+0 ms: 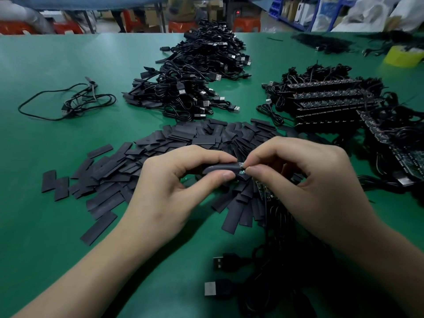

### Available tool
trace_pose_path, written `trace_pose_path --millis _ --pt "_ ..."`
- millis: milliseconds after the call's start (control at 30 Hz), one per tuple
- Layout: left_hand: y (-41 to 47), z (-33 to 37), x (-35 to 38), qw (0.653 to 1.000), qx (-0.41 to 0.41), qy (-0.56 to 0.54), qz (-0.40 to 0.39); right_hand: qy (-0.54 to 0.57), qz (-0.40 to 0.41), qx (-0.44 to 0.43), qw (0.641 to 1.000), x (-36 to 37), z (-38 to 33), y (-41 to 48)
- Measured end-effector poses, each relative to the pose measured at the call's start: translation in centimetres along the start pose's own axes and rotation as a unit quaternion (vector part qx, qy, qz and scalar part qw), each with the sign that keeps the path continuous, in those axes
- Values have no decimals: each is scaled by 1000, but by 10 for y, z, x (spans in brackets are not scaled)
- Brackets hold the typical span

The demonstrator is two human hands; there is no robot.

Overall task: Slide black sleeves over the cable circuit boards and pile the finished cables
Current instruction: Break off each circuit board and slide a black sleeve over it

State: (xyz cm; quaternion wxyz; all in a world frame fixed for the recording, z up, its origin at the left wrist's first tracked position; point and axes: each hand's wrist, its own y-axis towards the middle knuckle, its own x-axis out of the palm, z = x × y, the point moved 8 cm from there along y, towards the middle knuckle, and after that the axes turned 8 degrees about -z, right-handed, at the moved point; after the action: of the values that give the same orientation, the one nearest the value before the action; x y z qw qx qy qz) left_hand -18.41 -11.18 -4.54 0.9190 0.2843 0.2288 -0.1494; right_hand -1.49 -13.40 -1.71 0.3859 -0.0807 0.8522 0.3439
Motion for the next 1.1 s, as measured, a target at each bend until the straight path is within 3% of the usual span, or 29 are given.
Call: trace_pose_path --millis 367,533,733,1100 --pt "-1 13 1 997 24 66 12 27 -3 17 1000 5 1 -2" --pt "-2 5 1 998 -11 -53 24 64 17 33 997 1 4 -2" --pt "-2 -3 -1 994 -34 -103 36 -48 17 25 998 -9 0 0" --pt "-2 5 -2 999 -7 -27 25 -54 9 14 998 0 -4 -2"
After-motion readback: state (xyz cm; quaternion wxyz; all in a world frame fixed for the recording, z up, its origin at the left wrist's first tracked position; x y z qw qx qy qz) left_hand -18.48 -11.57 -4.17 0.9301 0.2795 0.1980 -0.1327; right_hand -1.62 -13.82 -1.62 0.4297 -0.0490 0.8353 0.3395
